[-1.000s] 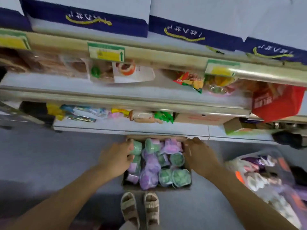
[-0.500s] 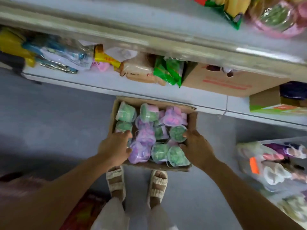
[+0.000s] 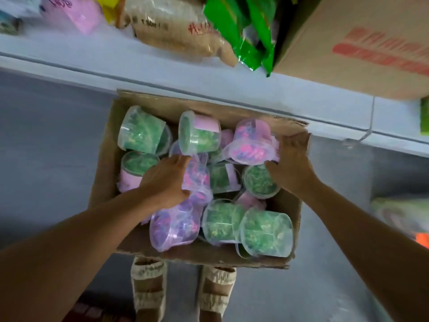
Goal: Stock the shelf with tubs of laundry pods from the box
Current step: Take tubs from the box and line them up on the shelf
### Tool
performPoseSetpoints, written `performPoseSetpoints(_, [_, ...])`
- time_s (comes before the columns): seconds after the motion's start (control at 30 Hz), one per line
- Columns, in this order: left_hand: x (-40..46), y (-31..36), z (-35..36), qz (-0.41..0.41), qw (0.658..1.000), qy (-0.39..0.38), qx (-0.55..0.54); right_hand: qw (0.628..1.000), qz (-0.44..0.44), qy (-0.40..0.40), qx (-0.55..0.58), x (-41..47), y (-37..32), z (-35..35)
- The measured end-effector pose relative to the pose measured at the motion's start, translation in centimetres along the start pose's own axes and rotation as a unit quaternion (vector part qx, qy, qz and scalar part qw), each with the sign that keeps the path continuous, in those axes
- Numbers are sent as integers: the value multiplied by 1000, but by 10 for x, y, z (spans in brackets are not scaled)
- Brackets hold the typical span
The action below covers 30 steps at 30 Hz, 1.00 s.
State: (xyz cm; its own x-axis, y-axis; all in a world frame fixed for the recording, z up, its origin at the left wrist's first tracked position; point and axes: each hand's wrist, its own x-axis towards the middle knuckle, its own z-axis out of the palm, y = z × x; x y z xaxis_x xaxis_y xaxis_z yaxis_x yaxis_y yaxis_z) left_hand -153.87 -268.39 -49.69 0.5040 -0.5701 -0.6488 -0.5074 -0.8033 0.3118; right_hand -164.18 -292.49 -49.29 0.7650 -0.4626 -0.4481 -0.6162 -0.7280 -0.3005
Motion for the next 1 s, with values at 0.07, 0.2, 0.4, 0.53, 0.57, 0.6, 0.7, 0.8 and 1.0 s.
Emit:
performPoseSetpoints(0.07, [15, -4, 15, 10, 1000, -5, 8, 1000, 13, -3, 10, 15, 5, 16])
performPoseSetpoints(0.2, [33, -15, 34, 5, 1000, -17, -8, 999, 18, 29, -8, 26, 11, 39])
performPoseSetpoints(0.4, [38, -23, 46, 9, 999, -32, -39, 997, 23, 68, 25, 18, 5, 44])
performPoseSetpoints(0.53, [37, -16, 41, 12, 1000, 11, 7, 993, 48, 83, 68, 5, -9, 49])
performPoseSetpoints(0.57, [36, -14, 39, 11, 1000, 24, 4, 993, 52, 81, 71, 3, -10, 53])
performPoseSetpoints(0.6, [35, -13, 37, 7, 999, 32, -7, 994, 53, 72, 67, 1, -10, 57])
performPoseSetpoints(0.7, [32, -18, 32, -9, 998, 35, -59, 993, 68, -1, 102, 2, -9, 68])
performPoseSetpoints(0.8, [28, -23, 28, -3, 993, 48, -103, 977, 125, -67, 158, 3, -2, 73])
performPoseSetpoints(1.0, [18, -15, 13, -9, 980, 91, -175, 922, 215, -113, 303, 0, -8, 64])
